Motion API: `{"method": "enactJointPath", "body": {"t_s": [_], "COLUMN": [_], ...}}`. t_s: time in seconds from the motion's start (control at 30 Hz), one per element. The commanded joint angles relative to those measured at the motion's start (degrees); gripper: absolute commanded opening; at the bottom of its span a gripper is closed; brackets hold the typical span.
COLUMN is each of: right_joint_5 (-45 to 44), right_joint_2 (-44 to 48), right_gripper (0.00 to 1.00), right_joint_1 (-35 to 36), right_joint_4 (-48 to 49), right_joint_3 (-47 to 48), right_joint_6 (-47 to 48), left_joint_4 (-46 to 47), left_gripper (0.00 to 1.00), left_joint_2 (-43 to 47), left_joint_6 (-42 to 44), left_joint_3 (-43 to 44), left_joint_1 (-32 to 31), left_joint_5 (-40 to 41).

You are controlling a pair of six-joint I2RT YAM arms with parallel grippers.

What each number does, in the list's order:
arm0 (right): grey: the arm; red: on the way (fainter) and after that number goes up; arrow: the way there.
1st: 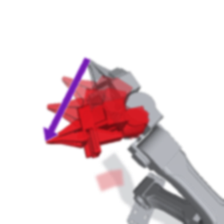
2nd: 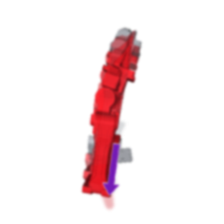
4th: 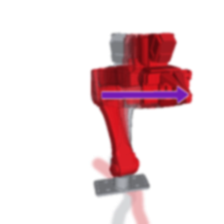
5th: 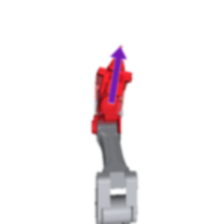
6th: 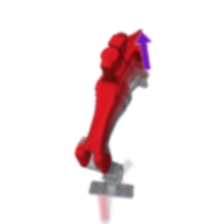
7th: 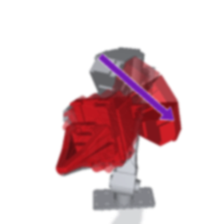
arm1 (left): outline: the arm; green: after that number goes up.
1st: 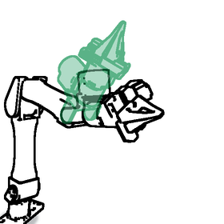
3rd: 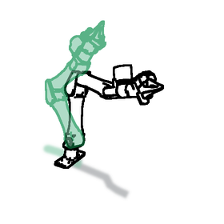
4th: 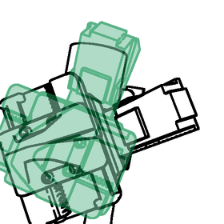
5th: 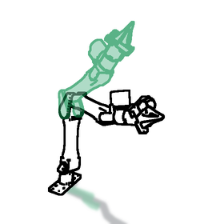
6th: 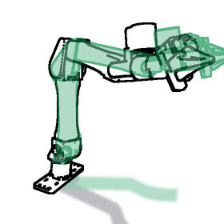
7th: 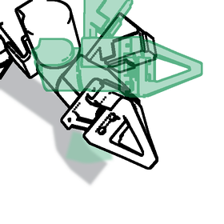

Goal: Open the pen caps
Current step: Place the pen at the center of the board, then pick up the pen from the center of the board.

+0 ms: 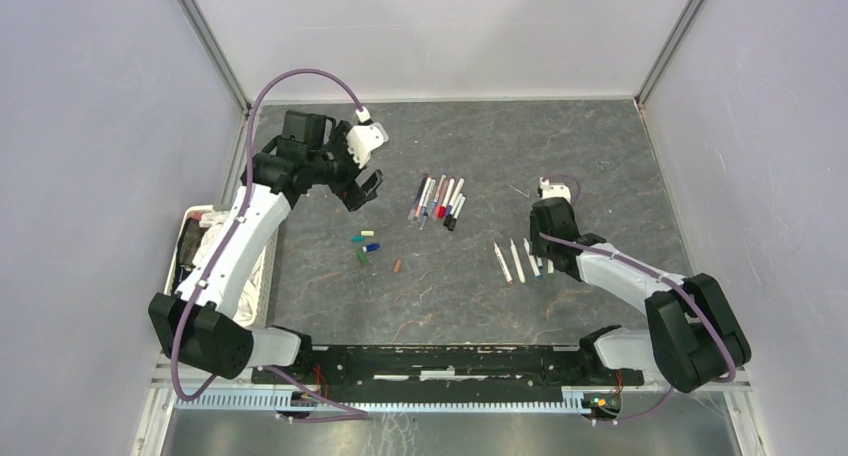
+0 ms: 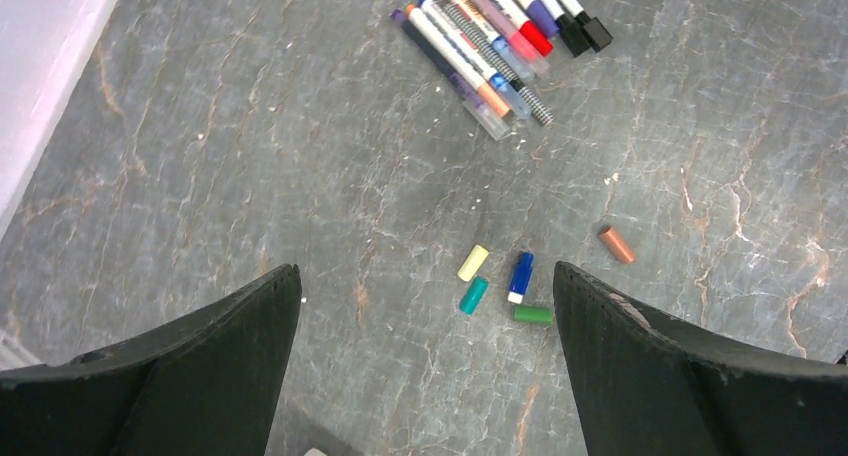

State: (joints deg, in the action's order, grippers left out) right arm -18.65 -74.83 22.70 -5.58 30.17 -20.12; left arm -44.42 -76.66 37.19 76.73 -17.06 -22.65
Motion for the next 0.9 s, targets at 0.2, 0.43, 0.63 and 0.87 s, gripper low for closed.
{"method": "enactJointPath", "body": {"t_s": [0.2,0.43,0.63,0.87], "right_joint_5": [7.0,7.2,3.9,3.8], "right_joint_2": [-4.6,-23.2,-34.0,-38.7], "right_gripper": [0.42,0.43,0.4,0.37], "right_joint_1": [3.2,10.5,12.6,13.0], "right_joint_4": [-4.7,-10.0,-12.7,-12.6], "right_joint_3": [18.8,38.2,47.3,48.4], "right_joint_6": [1.7,-1.3,-3.0,-4.3], "left_joint_4": [-1.0,-2.1,-3.6,-4.1], "left_gripper": [1.0,1.0,1.0,1.0], "left_joint_2": [-0.4,-0.3,-0.6,0.4], "left_joint_6": [-6.2,-6.0,-7.0,-5.6], "left_joint_3": [4.7,4.1,3.7,1.8], "left_joint_1": [4.3,4.3,4.3,4.3], "left_joint_5": [0.2,-0.1,-0.5,-1.6]}}
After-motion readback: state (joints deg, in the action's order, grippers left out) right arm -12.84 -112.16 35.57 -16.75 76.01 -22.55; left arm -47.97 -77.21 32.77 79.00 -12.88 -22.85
